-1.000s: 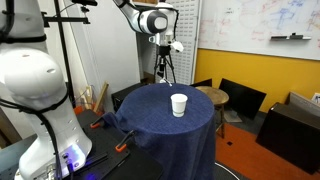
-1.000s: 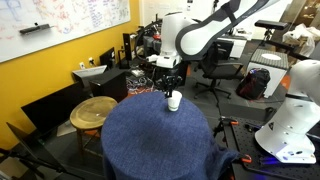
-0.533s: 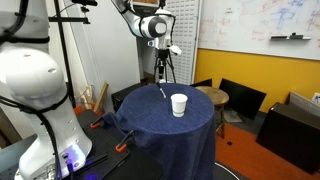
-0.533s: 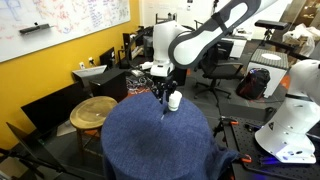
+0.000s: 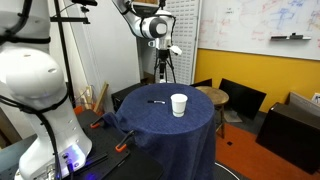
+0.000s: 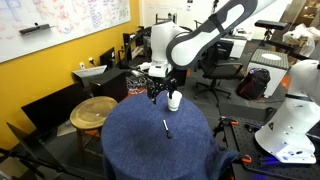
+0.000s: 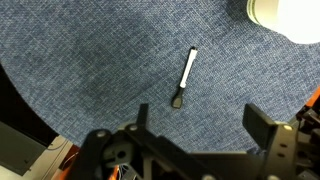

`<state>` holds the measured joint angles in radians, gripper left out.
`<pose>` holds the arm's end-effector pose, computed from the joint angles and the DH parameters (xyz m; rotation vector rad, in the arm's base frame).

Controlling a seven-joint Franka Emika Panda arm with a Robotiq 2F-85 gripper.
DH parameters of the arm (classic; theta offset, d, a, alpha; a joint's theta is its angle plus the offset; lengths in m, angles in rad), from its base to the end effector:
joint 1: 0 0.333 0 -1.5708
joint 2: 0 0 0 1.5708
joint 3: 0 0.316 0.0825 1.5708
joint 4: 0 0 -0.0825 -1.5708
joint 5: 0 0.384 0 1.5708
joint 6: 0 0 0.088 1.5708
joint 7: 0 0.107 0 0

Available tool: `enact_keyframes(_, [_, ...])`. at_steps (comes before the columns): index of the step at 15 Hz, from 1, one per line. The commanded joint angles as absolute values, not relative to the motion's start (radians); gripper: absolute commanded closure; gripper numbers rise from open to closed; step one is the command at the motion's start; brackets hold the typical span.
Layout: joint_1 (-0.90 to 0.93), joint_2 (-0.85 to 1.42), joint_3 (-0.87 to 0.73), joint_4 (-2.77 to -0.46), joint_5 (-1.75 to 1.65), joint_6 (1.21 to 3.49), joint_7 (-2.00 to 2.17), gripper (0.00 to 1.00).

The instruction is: Take the marker out of the cup and put it on the table

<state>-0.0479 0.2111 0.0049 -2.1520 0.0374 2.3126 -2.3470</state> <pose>0.5573 -0.0233 0.2979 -1.2909 -2.8012 -0.0115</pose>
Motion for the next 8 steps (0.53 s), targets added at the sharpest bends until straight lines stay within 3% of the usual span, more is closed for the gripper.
enact_keyframes(1, [-0.058,0.211,0.016,-2.149,0.034,2.310,-2.344,0.00])
enact_keyframes(8, [-0.059,0.212,0.016,-2.144,0.034,2.309,-2.344,0.00])
